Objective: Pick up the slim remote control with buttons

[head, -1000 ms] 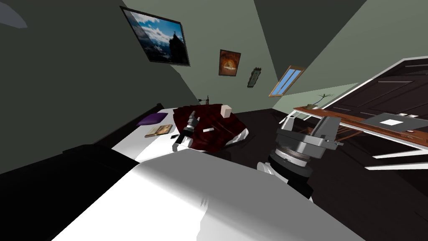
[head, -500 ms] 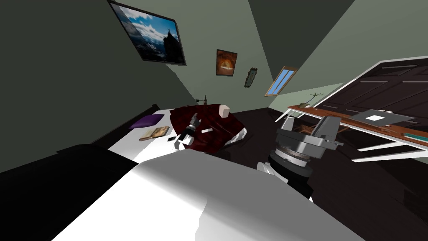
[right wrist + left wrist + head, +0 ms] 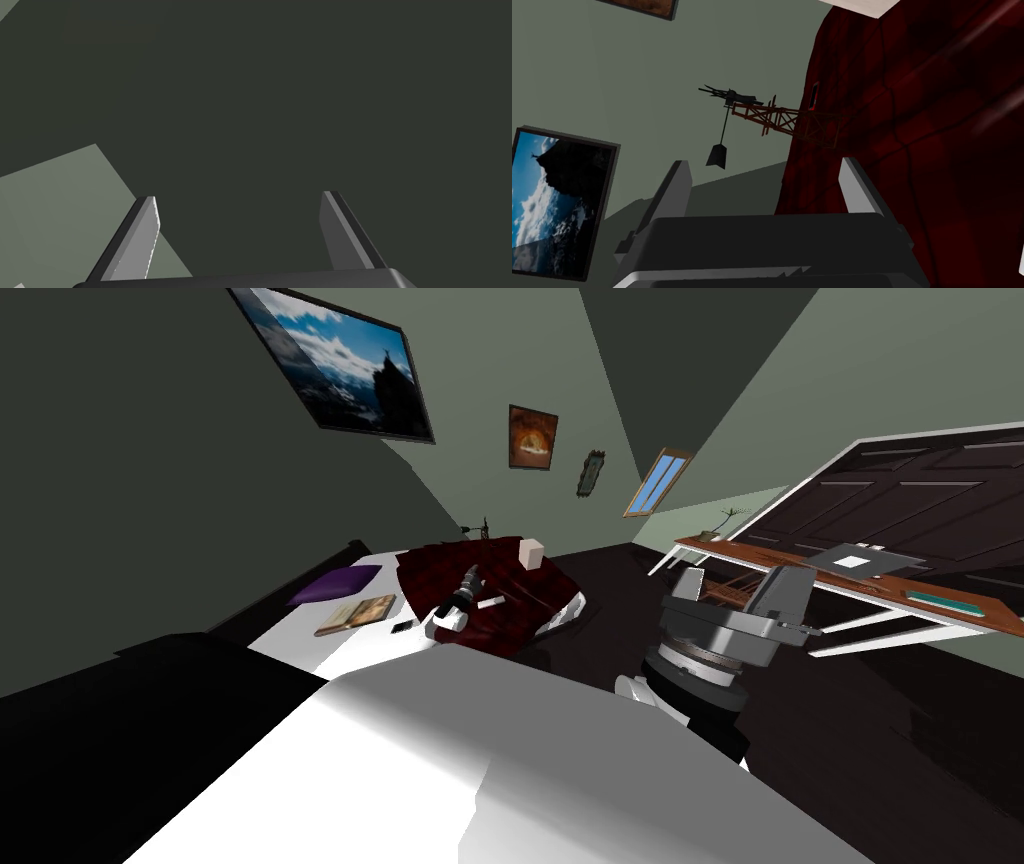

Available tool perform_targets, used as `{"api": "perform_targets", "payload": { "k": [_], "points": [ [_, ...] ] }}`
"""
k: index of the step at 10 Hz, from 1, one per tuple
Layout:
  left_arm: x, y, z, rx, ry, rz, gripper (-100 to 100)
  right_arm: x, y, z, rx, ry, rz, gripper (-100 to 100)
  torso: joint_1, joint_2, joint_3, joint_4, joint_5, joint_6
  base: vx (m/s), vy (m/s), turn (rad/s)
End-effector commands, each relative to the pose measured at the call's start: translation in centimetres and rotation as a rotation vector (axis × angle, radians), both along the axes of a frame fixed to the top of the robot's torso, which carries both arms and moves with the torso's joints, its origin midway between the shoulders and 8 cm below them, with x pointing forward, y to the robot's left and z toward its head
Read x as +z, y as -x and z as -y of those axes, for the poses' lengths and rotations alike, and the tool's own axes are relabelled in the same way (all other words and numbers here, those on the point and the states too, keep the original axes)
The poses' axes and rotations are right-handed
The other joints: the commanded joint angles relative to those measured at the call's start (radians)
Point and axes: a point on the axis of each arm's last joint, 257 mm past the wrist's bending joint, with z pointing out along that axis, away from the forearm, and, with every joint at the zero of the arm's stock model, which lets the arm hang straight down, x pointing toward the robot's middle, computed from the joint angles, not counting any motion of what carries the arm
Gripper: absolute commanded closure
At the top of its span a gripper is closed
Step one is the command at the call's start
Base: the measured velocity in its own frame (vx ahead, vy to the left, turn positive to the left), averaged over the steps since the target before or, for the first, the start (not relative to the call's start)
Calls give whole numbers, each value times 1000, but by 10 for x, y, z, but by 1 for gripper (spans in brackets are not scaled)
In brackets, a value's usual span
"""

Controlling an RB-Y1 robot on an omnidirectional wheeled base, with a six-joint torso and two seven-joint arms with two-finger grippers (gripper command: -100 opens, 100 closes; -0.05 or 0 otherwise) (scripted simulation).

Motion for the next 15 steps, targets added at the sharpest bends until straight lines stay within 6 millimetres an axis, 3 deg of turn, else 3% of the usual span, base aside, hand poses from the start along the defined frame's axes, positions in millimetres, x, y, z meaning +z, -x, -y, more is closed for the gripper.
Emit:
{"api": "perform_targets", "payload": {
  "k": [1, 2, 3, 7, 9, 14, 15],
  "points": [
    [-18, -3, -3, 0, 15, -61, -100, 0, 0, 0, 0, 0, 0, 0, 0, 0, 0, 0, 0, 0, 23, 11, -63],
    [-19, -3, -3, 0, 15, -64, -100, 0, 0, 0, 0, 0, 0, 0, 0, 0, 0, 0, 0, -1, 8, 3, 16],
    [-38, -9, -4, -3, 45, -120, -100, 0, 0, 0, 0, 0, 0, 0, 0, 1, 1, 0, 0, -1, 16, -1, -123],
    [-79, -18, -2, -6, 102, -262, -100, 0, 0, 0, 0, 0, 0, 0, 0, 0, 0, 0, 0, -1, 22, 5, -99],
    [-109, -19, -5, 3, 129, -349, -100, 0, 0, 0, 0, 0, 0, 0, 0, 0, 0, 0, 0, -1, 22, 7, -97],
    [-143, -14, -7, 13, 154, -472, -100, 0, 0, 0, 0, 0, 0, 0, 0, 1, 1, 0, 0, -1, 12, 4, -47],
    [-162, -14, -9, 21, 178, -534, -100, 0, 0, 0, 0, 0, 0, 0, 0, 2, 1, 0, 0, -1, 14, 3, -111]
  ]
}}
